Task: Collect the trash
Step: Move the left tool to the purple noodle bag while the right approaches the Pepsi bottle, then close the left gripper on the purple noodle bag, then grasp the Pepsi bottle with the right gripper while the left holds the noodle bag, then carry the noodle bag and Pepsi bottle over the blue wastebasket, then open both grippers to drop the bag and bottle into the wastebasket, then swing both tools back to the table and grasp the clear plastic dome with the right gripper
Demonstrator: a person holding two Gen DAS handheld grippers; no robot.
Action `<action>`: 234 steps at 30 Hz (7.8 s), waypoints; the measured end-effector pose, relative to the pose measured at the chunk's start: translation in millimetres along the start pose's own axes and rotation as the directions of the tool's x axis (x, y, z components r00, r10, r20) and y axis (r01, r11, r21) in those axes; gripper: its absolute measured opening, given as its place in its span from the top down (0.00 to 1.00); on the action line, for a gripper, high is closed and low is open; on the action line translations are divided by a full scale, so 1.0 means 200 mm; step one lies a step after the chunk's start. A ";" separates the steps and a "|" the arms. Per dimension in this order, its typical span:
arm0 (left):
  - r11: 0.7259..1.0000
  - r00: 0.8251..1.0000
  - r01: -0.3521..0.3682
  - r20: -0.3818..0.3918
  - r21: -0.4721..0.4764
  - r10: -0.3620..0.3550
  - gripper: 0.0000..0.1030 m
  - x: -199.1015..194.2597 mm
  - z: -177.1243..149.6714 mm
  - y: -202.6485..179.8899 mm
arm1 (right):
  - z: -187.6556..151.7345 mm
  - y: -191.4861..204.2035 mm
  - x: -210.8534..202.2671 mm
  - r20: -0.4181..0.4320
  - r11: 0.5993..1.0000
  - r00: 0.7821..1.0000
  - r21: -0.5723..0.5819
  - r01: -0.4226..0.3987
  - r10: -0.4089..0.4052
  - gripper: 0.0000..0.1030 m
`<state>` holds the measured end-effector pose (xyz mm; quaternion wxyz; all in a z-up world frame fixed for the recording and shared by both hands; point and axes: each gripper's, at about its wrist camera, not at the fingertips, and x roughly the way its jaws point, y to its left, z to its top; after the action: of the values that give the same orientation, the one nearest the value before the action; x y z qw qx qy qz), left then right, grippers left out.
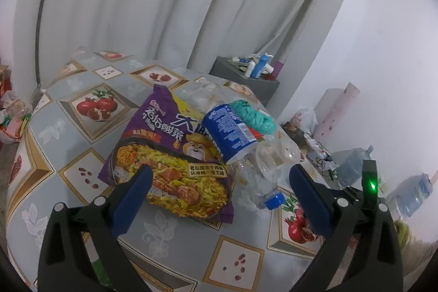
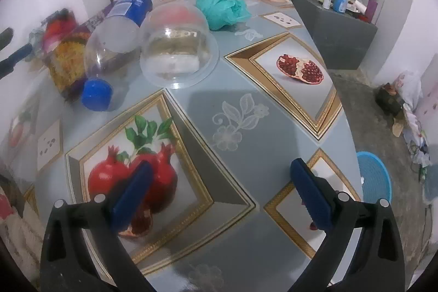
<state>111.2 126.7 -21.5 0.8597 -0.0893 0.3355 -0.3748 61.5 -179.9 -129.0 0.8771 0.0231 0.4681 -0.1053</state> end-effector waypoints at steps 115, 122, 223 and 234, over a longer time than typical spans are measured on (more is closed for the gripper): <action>0.938 0.970 -0.242 0.060 0.248 0.235 0.99 0.01 0.31 0.07 | 0.62 0.41 -0.14 0.219 0.950 0.925 -0.034 -0.312 0.311 0.46; 0.922 0.967 -0.253 0.098 0.295 0.234 0.99 -0.06 0.34 -0.11 | 0.57 0.34 -0.32 0.287 0.953 0.912 -0.011 -0.303 0.294 0.46; 0.929 0.995 -0.062 -0.049 0.366 0.086 0.37 0.08 0.12 -0.26 | -0.02 -0.36 -0.50 0.300 0.975 0.947 0.149 -0.166 0.115 0.30; 0.929 0.982 0.174 -0.124 0.327 -0.140 0.37 0.47 0.32 -0.13 | 0.30 0.05 -0.20 0.220 0.961 0.936 -0.052 -0.270 0.275 0.30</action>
<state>183.3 36.1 -11.0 0.8120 0.0507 0.3002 -0.4980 91.8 -172.7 -62.7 0.9308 0.0666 0.3590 0.0201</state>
